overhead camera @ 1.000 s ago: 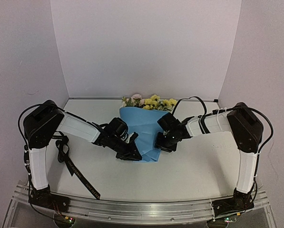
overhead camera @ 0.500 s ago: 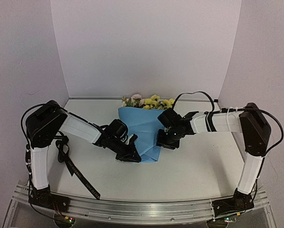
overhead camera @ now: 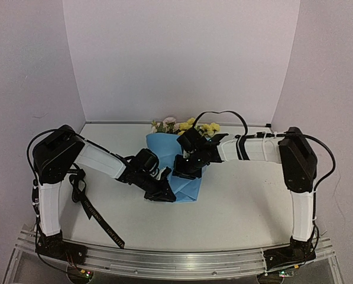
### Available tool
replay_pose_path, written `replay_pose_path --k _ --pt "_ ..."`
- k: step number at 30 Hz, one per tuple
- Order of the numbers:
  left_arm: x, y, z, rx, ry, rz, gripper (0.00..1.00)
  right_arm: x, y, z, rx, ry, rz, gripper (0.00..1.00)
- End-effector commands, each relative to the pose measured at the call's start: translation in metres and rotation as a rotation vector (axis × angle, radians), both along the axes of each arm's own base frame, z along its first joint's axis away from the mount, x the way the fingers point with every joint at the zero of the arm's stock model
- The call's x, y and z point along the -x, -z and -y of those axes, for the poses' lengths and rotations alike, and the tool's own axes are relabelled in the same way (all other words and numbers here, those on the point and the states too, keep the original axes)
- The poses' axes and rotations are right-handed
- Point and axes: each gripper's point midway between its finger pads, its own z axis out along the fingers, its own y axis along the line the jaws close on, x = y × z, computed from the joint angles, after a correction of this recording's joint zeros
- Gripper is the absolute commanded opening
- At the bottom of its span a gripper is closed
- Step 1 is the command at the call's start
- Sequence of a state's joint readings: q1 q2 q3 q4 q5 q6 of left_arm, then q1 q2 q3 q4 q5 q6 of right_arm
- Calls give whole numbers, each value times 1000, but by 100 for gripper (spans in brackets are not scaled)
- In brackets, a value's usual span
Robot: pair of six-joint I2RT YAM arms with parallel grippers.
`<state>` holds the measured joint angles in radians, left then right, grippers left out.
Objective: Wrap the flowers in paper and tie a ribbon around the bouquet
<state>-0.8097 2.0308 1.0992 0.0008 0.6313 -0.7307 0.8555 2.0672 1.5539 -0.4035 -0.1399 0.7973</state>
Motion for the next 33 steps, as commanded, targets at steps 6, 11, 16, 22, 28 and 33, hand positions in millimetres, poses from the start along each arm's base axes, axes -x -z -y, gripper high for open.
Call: replay_pose_path --k 6,11,16,22,28,33 --pt "1 9 -6 -28 -10 -2 13 5 62 19 50 42 -102 27" --pt "-4 -14 1 32 -9 43 15 9 78 27 80 56 -125 26" --pt "-9 -63 10 157 2 104 19 12 82 31 88 61 -130 26" --pt "-21 -60 -4 194 -33 73 18 12 79 32 87 62 -124 26" --pt "-12 -37 0 225 8 -13 15 10 74 33 88 63 -107 26" --pt "-8 -25 -4 226 9 -51 14 8 66 32 79 61 -93 26"
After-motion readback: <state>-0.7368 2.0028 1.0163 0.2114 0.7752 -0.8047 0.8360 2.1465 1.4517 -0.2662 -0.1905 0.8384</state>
